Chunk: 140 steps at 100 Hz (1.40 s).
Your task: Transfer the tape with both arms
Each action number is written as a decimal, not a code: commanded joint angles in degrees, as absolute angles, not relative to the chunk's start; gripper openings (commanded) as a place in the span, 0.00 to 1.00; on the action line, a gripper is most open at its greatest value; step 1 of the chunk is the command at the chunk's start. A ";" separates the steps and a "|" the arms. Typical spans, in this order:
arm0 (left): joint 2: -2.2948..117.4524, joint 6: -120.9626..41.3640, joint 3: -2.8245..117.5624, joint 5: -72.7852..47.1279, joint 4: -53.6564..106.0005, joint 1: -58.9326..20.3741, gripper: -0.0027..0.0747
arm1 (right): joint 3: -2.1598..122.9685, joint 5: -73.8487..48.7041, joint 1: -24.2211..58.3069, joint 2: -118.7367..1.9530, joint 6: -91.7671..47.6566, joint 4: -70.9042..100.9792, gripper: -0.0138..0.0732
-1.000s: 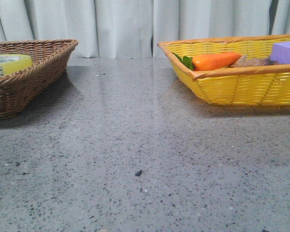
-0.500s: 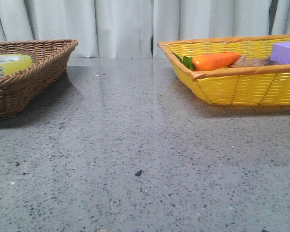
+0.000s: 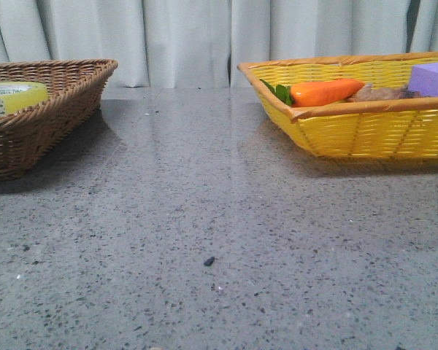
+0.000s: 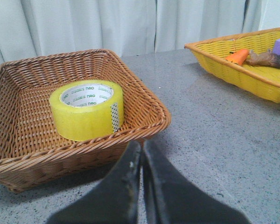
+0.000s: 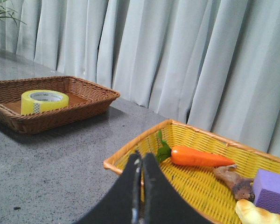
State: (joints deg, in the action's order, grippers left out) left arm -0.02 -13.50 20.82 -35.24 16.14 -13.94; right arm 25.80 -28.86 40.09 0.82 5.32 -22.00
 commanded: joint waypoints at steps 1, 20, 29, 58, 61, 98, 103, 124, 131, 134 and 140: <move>0.71 -13.02 22.13 -30.94 17.38 -13.72 0.01 | 26.94 -24.99 39.92 0.66 5.33 -23.58 0.07; 0.71 -13.02 22.13 -30.94 17.38 -13.72 0.01 | 26.94 -24.99 39.92 0.66 5.33 -23.58 0.07; 0.71 -13.02 21.98 -30.69 17.38 -13.72 0.01 | 26.94 -24.99 39.92 0.66 5.33 -23.58 0.07; 0.33 -9.09 14.00 -9.28 8.01 -9.62 0.01 | 26.94 -24.99 39.92 0.66 5.33 -23.58 0.07; 0.00 -7.47 12.73 -6.77 7.29 -8.69 0.01 | 26.94 -24.99 39.92 0.66 5.33 -23.58 0.07; -2.10 6.83 0.45 -4.17 0.00 -2.33 0.01 | 26.94 -24.99 39.92 0.56 5.33 -23.58 0.07; -2.10 9.12 -0.94 -5.47 -1.13 -2.33 0.01 | 26.94 -24.99 39.92 0.56 5.33 -23.58 0.07; -2.10 9.68 -0.82 -16.53 -2.60 -2.44 0.01 | 26.94 -24.99 39.92 0.56 5.33 -23.58 0.07; -2.10 9.57 -0.82 -16.53 -2.60 -2.44 0.01 | 26.94 -24.99 39.92 0.56 5.33 -23.58 0.07; -2.10 9.57 -0.82 -16.53 -2.60 -2.44 0.01 | 26.94 -24.99 39.92 0.56 5.33 -23.58 0.07; -2.10 9.57 -0.71 -16.29 -2.60 -2.44 0.01 | 26.94 -24.99 39.92 0.56 5.33 -23.58 0.07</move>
State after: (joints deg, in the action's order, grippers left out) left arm -0.37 9.01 -0.22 -19.12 -2.37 -2.57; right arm 25.71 -29.27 40.09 0.82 5.32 -22.00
